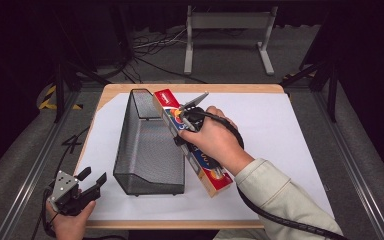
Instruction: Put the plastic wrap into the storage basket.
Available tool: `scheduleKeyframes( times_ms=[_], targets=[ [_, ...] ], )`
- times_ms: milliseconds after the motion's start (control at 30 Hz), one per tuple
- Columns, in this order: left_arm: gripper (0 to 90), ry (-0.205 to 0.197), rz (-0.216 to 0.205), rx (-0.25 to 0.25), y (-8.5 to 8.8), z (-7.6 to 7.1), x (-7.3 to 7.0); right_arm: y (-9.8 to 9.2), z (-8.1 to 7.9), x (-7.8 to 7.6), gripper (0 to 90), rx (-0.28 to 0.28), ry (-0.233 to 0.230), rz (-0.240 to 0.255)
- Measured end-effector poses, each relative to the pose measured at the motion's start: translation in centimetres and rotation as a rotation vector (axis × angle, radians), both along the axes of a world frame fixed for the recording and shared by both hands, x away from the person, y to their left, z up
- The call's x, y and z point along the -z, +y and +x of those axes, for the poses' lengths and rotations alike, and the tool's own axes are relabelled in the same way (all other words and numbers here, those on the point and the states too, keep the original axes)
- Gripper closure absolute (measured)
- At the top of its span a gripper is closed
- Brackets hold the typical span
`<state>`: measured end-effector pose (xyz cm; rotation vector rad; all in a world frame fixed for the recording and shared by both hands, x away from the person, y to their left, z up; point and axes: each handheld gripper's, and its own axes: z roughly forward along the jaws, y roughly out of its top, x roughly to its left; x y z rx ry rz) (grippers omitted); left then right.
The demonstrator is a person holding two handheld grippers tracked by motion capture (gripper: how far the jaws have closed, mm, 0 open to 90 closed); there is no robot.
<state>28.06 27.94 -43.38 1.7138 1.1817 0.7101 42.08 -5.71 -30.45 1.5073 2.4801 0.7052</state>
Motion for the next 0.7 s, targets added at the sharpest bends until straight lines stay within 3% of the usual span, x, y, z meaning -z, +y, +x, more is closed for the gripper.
scheduleKeyframes(
  times_ms=[267, 433, 700],
  targets=[
    [41.5, -0.003, -0.003, 0.003, -0.1, 0.1, 0.0, 2.0, 0.2, 0.1, 40.6, 0.018, 0.019, -0.004],
    [41.6, -0.003, -0.001, 0.004, 0.0, 0.0, 0.0, 3.1, 0.2, 0.3, 40.6, 0.036, 0.005, -0.015],
    [41.6, -0.004, -0.002, 0.0, 0.1, -0.1, 0.0, 4.2, 0.6, 1.0, 40.5, 0.06, 0.03, 0.003]
  ],
)
